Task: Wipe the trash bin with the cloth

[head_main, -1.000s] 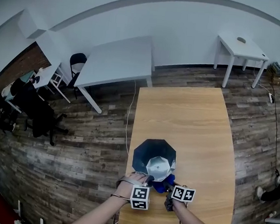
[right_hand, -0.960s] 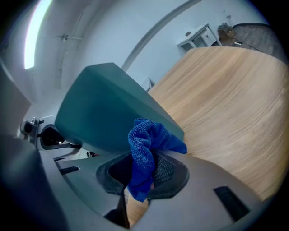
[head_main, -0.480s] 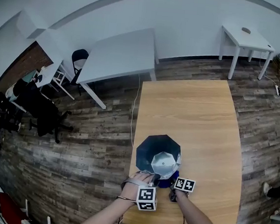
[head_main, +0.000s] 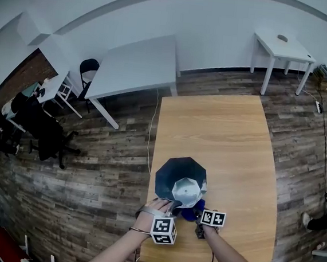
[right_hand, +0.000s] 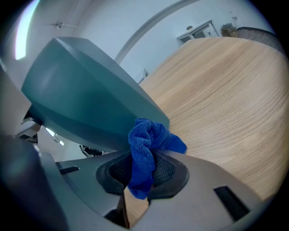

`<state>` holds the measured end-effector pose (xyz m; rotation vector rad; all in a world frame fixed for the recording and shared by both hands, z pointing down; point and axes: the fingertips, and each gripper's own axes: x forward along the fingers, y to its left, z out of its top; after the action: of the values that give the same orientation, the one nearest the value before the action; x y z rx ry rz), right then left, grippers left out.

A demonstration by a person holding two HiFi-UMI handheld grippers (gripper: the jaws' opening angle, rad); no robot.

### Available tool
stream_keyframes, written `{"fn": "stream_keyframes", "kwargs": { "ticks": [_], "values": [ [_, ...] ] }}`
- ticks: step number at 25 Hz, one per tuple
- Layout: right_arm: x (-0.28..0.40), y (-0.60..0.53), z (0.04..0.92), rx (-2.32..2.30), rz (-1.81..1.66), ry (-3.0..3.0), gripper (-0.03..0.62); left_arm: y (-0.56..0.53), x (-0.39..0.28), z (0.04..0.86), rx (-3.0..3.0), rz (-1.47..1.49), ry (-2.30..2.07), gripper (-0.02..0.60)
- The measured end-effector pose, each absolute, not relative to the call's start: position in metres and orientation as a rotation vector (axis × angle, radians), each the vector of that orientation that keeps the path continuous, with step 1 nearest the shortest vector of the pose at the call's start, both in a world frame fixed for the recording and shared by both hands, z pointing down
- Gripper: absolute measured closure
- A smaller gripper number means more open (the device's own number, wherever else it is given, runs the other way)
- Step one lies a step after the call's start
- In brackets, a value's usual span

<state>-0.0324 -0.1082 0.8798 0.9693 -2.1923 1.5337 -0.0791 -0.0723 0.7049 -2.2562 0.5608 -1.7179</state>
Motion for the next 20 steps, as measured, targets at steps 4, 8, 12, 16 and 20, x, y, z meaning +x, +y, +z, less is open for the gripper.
{"fn": "stream_keyframes", "kwargs": {
  "ticks": [4, 8, 12, 16, 20],
  "values": [
    [-0.025, -0.096, 0.833, 0.980, 1.562, -2.283, 0.514, -0.068, -0.091, 0.702, -2.242, -1.714, 0.476, 0.450],
    [-0.026, -0.079, 0.779, 1.002, 1.629, -2.367, 0.514, -0.058, -0.116, 0.715, -2.156, -1.787, 0.326, 0.407],
    [-0.035, -0.064, 0.726, 0.995, 1.722, -2.450, 0.514, -0.064, -0.132, 0.722, -2.016, -1.826, 0.263, 0.408],
    [-0.046, -0.060, 0.678, 0.967, 1.771, -2.528, 0.514, -0.071, -0.131, 0.724, -1.900, -1.849, 0.240, 0.459],
    [-0.053, -0.065, 0.657, 0.959, 1.796, -2.560, 0.514, -0.067, -0.122, 0.723, -1.895, -1.836, 0.222, 0.481]
  ]
}}
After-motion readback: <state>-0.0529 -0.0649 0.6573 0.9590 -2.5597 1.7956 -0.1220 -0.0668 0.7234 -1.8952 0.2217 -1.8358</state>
